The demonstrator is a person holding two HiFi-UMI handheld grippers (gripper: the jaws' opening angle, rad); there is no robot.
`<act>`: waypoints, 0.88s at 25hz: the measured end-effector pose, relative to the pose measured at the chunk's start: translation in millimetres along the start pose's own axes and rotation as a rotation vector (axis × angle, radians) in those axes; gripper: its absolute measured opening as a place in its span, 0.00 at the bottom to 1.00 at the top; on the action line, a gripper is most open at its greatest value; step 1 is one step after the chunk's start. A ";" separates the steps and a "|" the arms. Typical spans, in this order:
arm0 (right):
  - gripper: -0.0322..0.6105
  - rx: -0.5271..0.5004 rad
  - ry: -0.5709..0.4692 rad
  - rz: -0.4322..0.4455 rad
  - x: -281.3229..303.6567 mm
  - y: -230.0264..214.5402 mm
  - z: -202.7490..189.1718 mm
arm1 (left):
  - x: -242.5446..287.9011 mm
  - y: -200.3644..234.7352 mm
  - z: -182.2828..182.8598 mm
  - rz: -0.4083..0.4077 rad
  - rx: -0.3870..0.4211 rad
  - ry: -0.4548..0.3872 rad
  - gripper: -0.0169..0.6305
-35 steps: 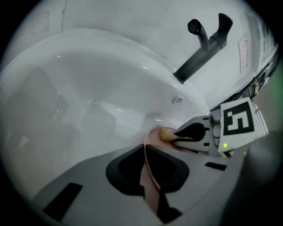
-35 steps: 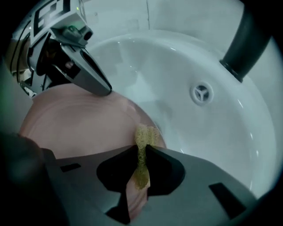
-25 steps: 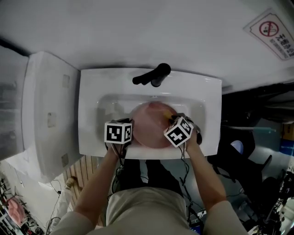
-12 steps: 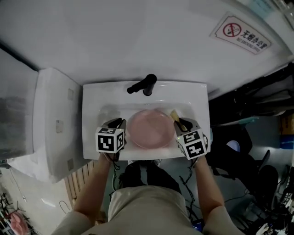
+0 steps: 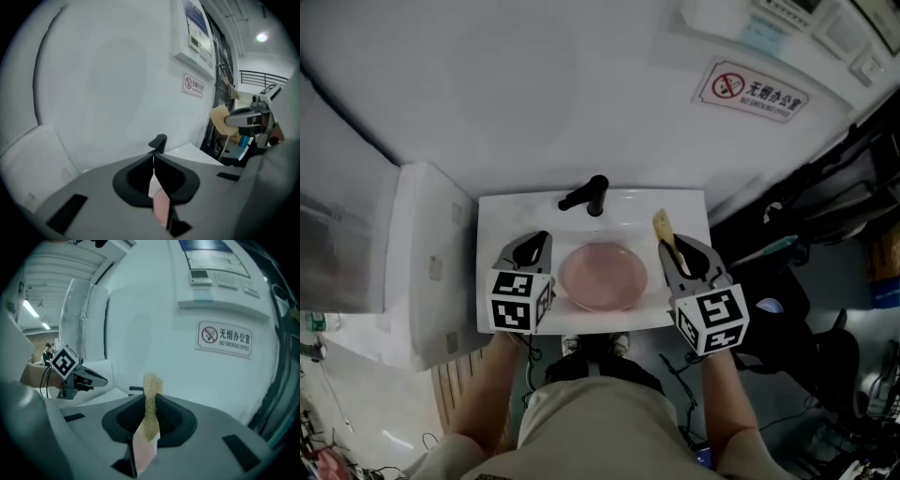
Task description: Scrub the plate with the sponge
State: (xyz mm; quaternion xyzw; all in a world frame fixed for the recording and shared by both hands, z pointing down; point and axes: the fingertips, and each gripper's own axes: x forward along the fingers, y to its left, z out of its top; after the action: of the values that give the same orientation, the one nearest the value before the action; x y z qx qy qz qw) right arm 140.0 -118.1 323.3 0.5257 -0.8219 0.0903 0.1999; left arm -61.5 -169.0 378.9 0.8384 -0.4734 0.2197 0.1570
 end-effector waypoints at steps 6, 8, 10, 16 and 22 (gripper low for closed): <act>0.16 -0.046 -0.168 -0.022 -50.5 4.6 63.8 | -42.1 -15.9 61.8 0.015 0.097 -0.132 0.04; 0.16 -0.060 -0.216 -0.029 -65.2 6.9 79.1 | -56.6 -20.5 80.2 0.020 0.124 -0.179 0.04; 0.16 -0.066 -0.259 -0.035 -78.7 9.8 92.2 | -73.3 -24.8 98.8 0.026 0.153 -0.237 0.04; 0.16 -0.056 -0.377 -0.027 -120.9 21.8 129.2 | -127.9 -41.1 149.8 0.044 0.250 -0.417 0.04; 0.16 -0.055 -0.489 0.001 -153.1 42.4 162.0 | -173.7 -47.8 181.1 0.064 0.286 -0.550 0.04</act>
State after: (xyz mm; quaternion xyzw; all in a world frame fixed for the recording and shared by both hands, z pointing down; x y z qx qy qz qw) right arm 120.3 -31.1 114.7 0.5260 -0.8482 -0.0618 0.0093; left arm -59.5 -104.4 131.7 0.8648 -0.4884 0.0539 -0.1035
